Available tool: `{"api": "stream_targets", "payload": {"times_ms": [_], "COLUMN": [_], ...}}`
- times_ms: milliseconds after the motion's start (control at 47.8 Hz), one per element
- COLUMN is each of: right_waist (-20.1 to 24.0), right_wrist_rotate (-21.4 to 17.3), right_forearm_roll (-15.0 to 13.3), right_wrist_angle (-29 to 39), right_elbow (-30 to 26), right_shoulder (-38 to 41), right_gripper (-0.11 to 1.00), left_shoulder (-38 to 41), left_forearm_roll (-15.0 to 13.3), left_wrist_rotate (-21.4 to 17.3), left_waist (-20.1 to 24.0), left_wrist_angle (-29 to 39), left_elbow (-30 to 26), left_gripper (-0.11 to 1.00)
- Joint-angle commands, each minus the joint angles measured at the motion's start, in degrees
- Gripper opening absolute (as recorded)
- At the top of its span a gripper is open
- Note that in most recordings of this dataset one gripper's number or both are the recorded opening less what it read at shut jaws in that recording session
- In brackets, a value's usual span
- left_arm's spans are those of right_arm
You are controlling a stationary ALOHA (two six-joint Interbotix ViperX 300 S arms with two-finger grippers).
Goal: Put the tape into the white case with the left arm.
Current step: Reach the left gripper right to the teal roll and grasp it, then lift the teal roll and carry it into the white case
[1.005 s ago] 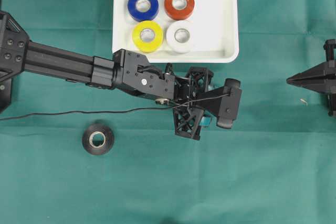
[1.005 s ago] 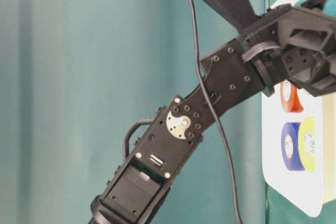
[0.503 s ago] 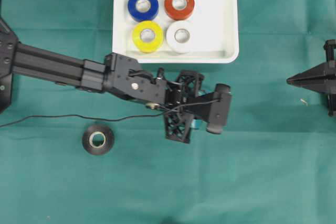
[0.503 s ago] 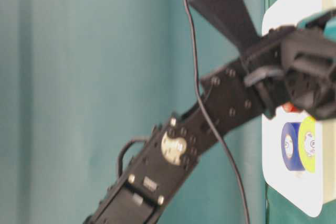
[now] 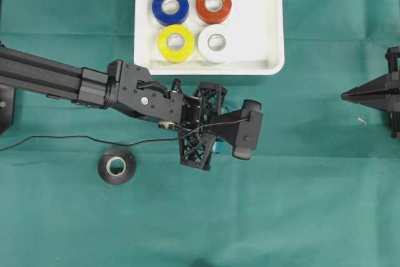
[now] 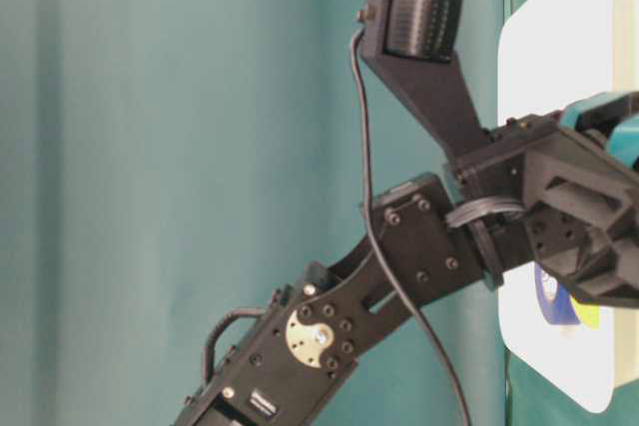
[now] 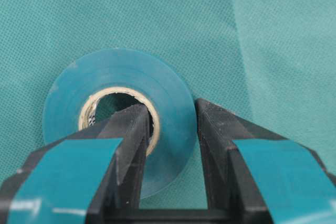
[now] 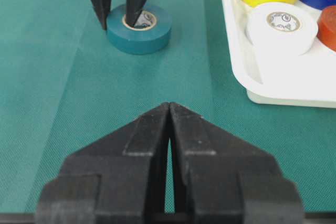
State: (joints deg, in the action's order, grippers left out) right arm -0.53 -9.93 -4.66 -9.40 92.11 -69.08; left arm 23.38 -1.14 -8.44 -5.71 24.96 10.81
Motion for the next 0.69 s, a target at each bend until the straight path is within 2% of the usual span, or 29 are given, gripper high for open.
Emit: {"api": "stream_targets", "payload": {"times_ms": [0, 356, 670], "right_waist": [-0.1, 0.0, 0.0], "right_wrist_rotate": [0.0, 0.0, 0.0], "right_forearm_roll": [-0.1, -0.1, -0.1], "right_wrist_angle": [-0.4, -0.4, -0.4], "right_elbow": [-0.6, -0.5, -0.5], "right_shoulder": [0.4, 0.4, 0.4], "right_gripper": [-0.09, -0.09, -0.09], "left_shoulder": [-4.0, -10.9, -12.9], "left_forearm_roll": [-0.2, -0.1, 0.0], "left_wrist_rotate": [-0.3, -0.8, -1.1], "left_waist": [-1.1, -2.4, -2.2], "left_wrist_angle": [-0.3, 0.1, 0.7], "left_elbow": [-2.1, -2.9, -2.5], "left_gripper": [0.26, 0.26, 0.26]}}
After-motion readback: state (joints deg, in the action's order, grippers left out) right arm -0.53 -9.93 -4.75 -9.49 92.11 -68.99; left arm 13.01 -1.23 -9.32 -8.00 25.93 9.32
